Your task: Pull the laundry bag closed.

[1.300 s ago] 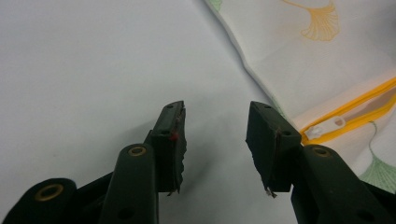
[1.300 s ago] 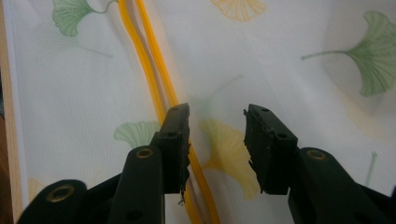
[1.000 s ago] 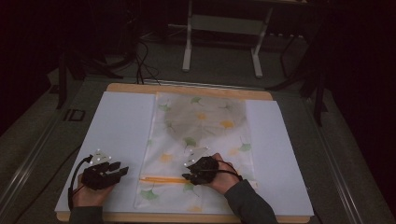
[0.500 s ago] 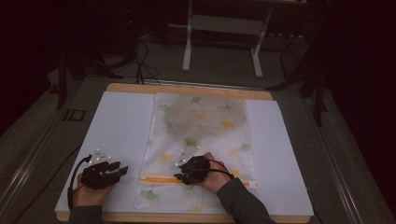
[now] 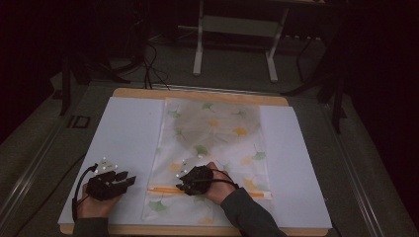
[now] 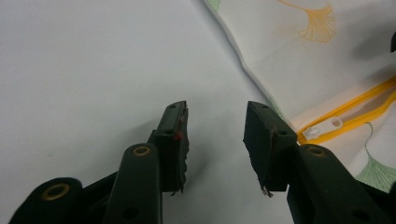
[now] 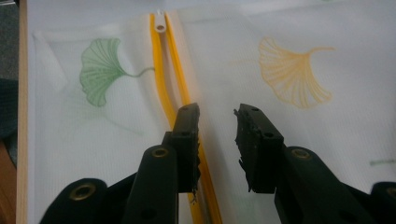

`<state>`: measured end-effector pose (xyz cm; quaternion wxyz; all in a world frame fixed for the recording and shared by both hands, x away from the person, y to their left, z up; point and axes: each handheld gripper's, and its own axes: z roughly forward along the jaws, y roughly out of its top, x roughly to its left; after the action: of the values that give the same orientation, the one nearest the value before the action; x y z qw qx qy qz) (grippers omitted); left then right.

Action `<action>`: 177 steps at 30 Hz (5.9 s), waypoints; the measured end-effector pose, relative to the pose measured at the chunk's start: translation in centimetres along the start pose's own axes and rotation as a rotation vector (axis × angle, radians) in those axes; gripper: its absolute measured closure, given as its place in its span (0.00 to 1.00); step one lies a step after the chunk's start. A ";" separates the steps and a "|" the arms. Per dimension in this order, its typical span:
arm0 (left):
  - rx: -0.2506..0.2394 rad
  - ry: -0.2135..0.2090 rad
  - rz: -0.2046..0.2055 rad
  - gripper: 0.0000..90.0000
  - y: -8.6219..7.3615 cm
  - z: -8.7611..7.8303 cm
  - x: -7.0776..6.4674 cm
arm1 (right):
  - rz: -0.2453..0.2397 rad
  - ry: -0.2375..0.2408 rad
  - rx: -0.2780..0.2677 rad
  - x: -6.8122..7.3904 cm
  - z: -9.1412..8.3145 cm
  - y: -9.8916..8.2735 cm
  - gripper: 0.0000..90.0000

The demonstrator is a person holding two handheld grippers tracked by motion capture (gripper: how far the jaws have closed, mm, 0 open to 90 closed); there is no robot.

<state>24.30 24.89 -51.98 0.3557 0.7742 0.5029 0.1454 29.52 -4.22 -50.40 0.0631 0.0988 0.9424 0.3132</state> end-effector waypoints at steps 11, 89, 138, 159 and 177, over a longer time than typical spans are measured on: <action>0.001 0.001 -0.001 0.66 0.0 0.0 0.0 | -0.008 0.006 -0.006 0.3 0.7 0.8 0.74; 0.018 -0.011 0.023 0.65 0.0 0.1 -0.2 | -0.040 0.127 -0.014 1.8 6.4 4.9 0.93; 0.141 -0.236 0.020 0.63 0.2 2.5 -4.8 | -0.064 0.088 -0.056 2.1 3.9 4.7 0.93; 0.142 -0.265 0.028 0.96 0.3 2.8 -4.7 | -0.063 0.108 -0.045 1.5 4.0 3.8 0.94; 0.128 -0.271 0.026 0.96 0.3 2.4 -4.5 | -0.064 0.100 -0.017 1.3 4.3 2.7 0.94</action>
<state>23.85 19.84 -52.90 0.3684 0.8143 0.4484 0.0115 29.44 0.68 -52.27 0.0269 0.0521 0.9443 0.3237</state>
